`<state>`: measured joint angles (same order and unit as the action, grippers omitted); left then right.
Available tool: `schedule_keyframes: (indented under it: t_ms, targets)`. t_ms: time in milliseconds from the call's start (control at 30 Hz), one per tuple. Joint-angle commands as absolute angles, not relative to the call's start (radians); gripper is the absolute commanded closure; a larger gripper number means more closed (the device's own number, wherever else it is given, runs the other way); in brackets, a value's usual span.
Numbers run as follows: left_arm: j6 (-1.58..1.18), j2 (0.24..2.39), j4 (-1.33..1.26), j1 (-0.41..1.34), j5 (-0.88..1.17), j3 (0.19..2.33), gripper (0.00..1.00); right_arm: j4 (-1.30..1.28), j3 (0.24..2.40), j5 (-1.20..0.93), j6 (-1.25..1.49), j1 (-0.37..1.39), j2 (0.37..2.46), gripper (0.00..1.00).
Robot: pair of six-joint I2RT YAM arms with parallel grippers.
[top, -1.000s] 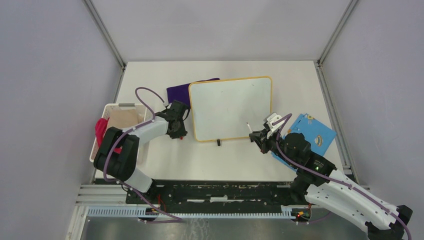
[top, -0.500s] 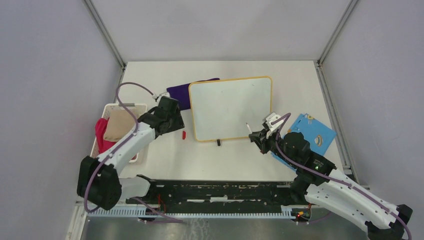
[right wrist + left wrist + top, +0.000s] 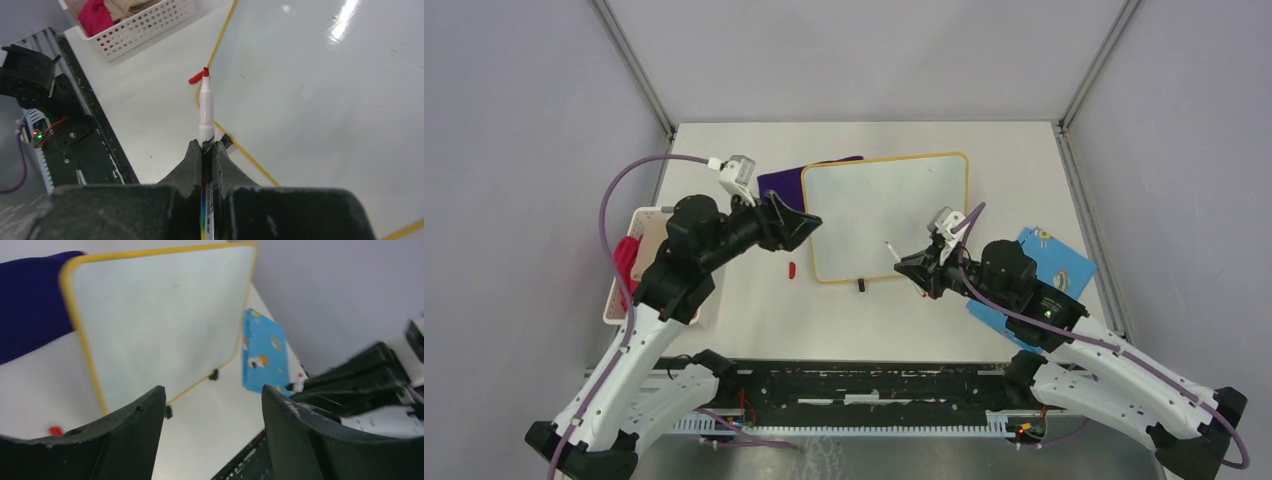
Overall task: Write a sentence on the whiteboard
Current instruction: Adjust the whiteboard marker.
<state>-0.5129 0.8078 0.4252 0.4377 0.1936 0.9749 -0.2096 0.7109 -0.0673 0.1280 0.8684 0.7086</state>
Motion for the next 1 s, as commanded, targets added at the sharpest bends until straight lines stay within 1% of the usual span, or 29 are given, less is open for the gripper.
schedule_keyframes:
  t_ms: [0,67,133,233,333,433,500,600,833,967]
  targets:
    - [-0.535,0.835,0.076,0.507,0.613,0.924,0.21,-0.07,0.779,-0.261,0.15,0.867,0.769,1.0]
    - [-0.547,0.816,-0.037,0.58,0.616,0.884,0.11,-0.016,0.773,-0.298,0.181,0.867,0.784,1.0]
    - [-0.528,0.815,-0.087,0.632,0.598,0.867,0.06,0.038,0.759,-0.326,0.215,0.867,0.792,1.0]
    - [-0.484,0.863,-0.067,0.695,0.609,0.895,0.04,0.077,0.75,-0.355,0.248,0.868,0.811,1.0]
    - [-0.454,0.916,-0.041,0.702,0.669,0.914,0.06,0.083,0.756,-0.375,0.257,0.867,0.828,1.0]
    - [-0.449,0.935,-0.037,0.703,0.664,0.911,0.08,0.087,0.759,-0.398,0.256,0.868,0.83,1.0]
    - [-0.458,0.944,-0.057,0.703,0.683,0.909,0.1,0.089,0.759,-0.41,0.257,0.868,0.829,1.0]
    - [-0.48,0.96,-0.095,0.705,0.715,0.907,0.16,0.097,0.757,-0.435,0.258,0.868,0.828,1.0]
    - [-0.5,0.995,-0.135,0.719,0.787,0.913,0.33,0.097,0.751,-0.446,0.259,0.867,0.824,1.0]
    - [-0.504,1.005,-0.135,0.724,0.818,0.911,0.45,0.094,0.748,-0.44,0.254,0.869,0.818,1.0]
